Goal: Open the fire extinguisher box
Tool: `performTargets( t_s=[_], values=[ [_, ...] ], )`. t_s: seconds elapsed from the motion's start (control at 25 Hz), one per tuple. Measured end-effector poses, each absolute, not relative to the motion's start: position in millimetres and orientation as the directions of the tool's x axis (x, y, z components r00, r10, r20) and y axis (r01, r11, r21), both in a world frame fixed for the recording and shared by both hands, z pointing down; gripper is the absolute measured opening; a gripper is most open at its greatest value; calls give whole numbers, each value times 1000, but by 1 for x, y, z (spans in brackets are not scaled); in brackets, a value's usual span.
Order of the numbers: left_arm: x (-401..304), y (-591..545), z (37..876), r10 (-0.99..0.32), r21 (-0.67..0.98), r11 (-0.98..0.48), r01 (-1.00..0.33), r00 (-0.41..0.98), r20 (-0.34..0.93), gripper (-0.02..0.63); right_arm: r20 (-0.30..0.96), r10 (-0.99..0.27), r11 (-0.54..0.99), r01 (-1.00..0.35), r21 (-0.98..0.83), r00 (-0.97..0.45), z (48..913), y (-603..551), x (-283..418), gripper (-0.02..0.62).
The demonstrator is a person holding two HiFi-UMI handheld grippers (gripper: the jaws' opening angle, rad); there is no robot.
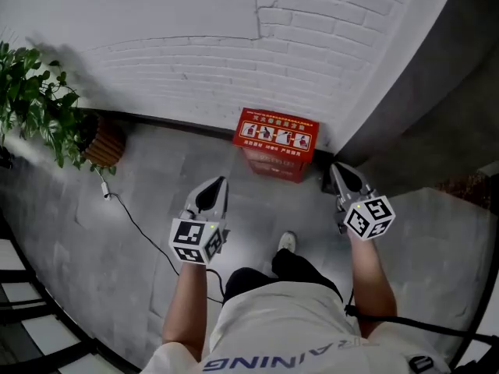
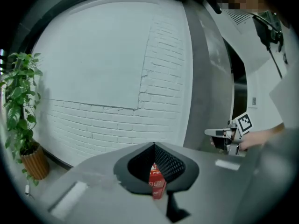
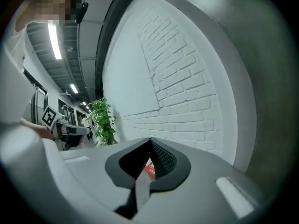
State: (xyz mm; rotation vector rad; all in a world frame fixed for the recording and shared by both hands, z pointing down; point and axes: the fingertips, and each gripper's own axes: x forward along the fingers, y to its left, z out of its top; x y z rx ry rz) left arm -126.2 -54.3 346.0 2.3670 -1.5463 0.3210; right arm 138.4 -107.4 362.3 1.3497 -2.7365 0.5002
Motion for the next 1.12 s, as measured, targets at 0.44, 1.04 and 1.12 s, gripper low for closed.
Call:
performTargets(
  t_s=[0.44,1.04,1.12],
  values=[
    [-101,-159,419,-789,142,-462,-875,479,384,6,244,-830,440,-858,-265,-501,429,-163,173,6],
    [-84,-243,606,-679,205,-577,-791,604,418,6,303,-874,295,-911,-290,-379,610,-204,156,6],
    [-81,-244,625,-667,200,-589,-783,610,427,6,331,-850,346,-908,-237,-410,628,-206,151,6]
  ],
)
